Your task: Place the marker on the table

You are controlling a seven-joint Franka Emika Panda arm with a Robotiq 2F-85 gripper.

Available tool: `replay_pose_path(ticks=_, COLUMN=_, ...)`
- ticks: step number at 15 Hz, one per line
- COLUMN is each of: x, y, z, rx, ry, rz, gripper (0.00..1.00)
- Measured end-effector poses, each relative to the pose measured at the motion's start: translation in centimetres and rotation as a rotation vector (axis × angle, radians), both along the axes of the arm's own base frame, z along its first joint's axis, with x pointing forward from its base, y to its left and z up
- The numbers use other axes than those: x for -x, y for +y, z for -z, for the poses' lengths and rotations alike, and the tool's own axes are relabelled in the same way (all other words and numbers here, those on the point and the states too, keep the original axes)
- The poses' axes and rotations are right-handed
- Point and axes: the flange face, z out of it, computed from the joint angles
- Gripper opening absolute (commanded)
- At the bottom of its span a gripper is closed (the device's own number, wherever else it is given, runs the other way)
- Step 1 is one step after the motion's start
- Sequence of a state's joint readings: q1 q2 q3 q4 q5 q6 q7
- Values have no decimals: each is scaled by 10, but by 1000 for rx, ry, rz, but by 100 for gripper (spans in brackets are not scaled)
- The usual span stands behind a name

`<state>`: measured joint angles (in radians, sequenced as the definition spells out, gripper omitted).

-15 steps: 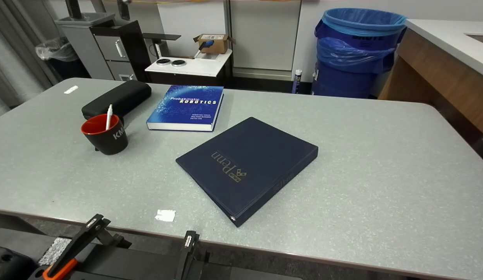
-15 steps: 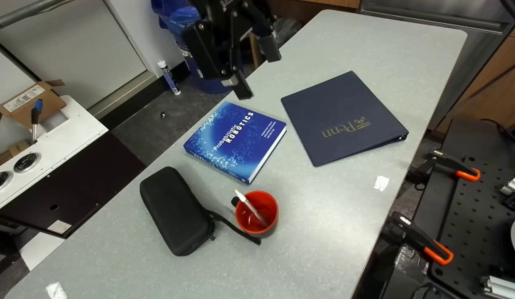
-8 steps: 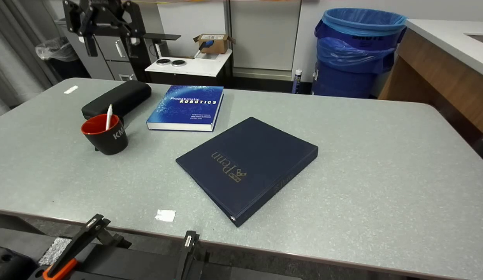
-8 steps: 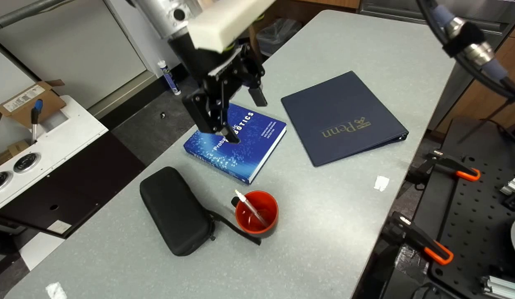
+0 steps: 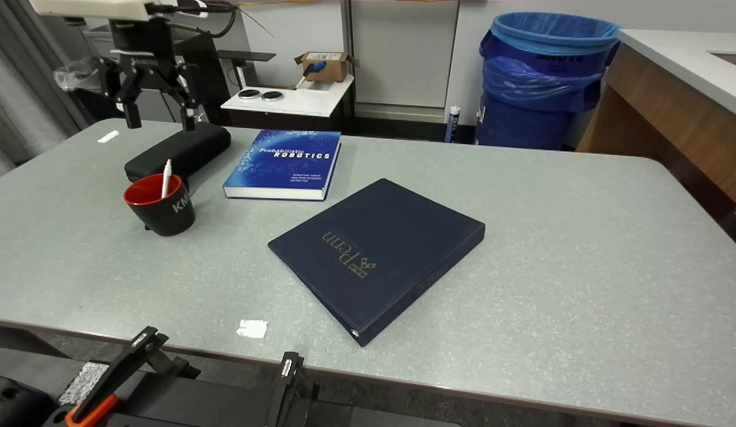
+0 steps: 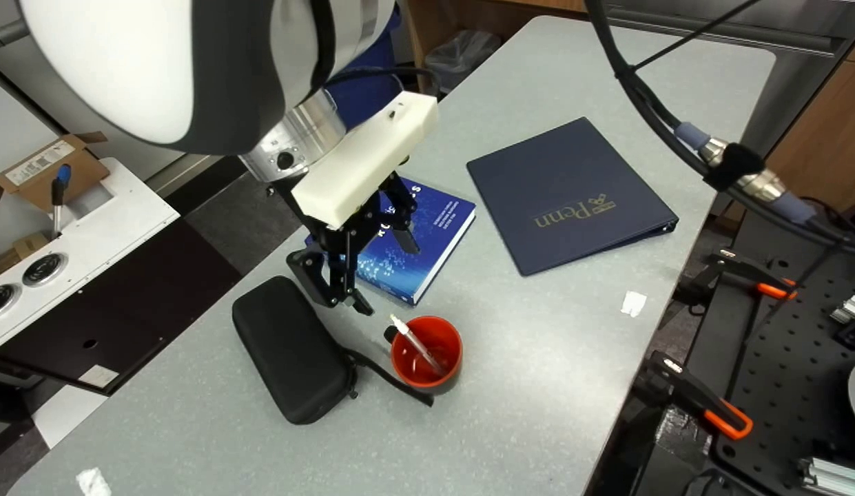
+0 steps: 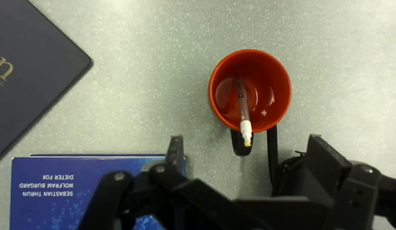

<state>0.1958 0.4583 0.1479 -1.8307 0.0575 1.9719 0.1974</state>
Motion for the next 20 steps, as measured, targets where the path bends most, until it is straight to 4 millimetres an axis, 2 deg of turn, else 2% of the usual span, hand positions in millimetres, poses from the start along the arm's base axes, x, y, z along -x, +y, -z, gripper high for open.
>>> replay_pose_path(ticks=7, x=0, y=-1, z=3, rx=3, ry=6, rz=1, gripper=100)
replay_pose_path(ticks=15, x=8, y=12, z=43, rx=14, ry=63, rz=-19, gripper=100)
replay_pose_path(ticks=20, x=2, y=14, z=56, rx=13, ry=71, rz=-16, gripper=100)
